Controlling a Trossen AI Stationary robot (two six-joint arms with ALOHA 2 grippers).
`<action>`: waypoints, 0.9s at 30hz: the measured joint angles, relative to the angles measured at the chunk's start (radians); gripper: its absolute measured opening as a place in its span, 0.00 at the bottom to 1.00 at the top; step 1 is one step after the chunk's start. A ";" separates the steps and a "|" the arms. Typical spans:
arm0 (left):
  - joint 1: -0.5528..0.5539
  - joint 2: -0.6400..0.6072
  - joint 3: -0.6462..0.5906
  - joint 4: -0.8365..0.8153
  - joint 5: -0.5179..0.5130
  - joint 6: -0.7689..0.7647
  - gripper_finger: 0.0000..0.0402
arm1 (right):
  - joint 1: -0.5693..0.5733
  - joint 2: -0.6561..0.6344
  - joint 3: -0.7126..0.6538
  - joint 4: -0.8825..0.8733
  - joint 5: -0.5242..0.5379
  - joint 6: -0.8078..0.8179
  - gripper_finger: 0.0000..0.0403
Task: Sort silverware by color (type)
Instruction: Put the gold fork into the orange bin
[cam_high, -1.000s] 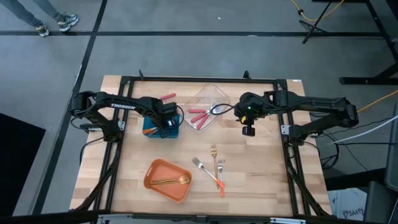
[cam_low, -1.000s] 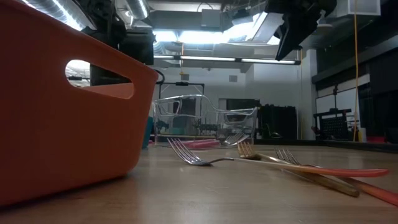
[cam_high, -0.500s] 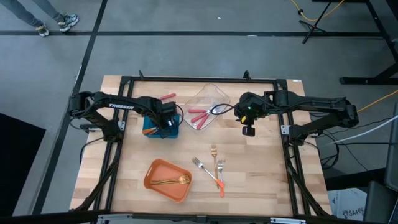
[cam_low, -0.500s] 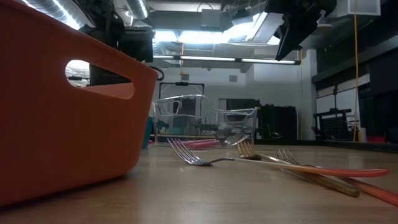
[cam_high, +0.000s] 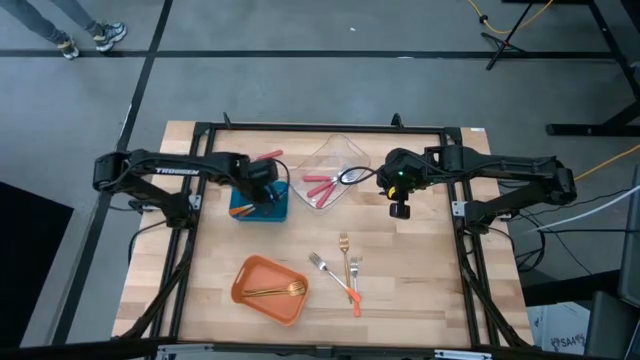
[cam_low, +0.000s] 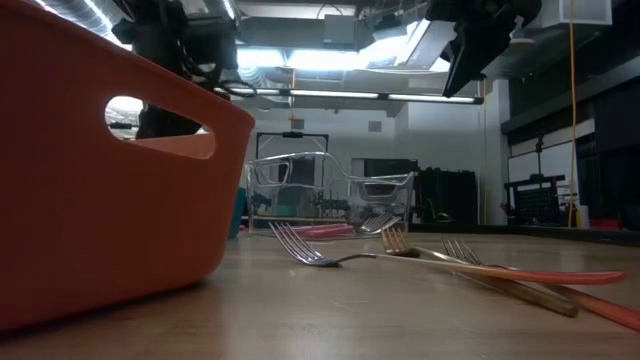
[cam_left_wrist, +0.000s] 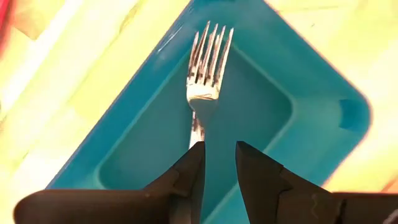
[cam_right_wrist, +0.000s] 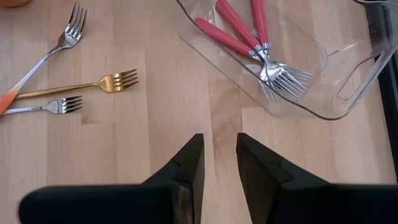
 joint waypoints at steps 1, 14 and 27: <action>-0.005 -0.010 0.000 0.000 0.000 -0.013 0.21 | 0.000 0.000 0.000 0.000 0.000 0.000 0.21; -0.113 -0.128 0.000 0.119 -0.003 -0.125 0.21 | 0.000 0.000 0.001 0.011 -0.102 -0.064 0.21; -0.204 -0.134 0.001 0.243 -0.035 -0.121 0.21 | 0.095 0.000 0.001 0.132 -0.289 -0.210 0.21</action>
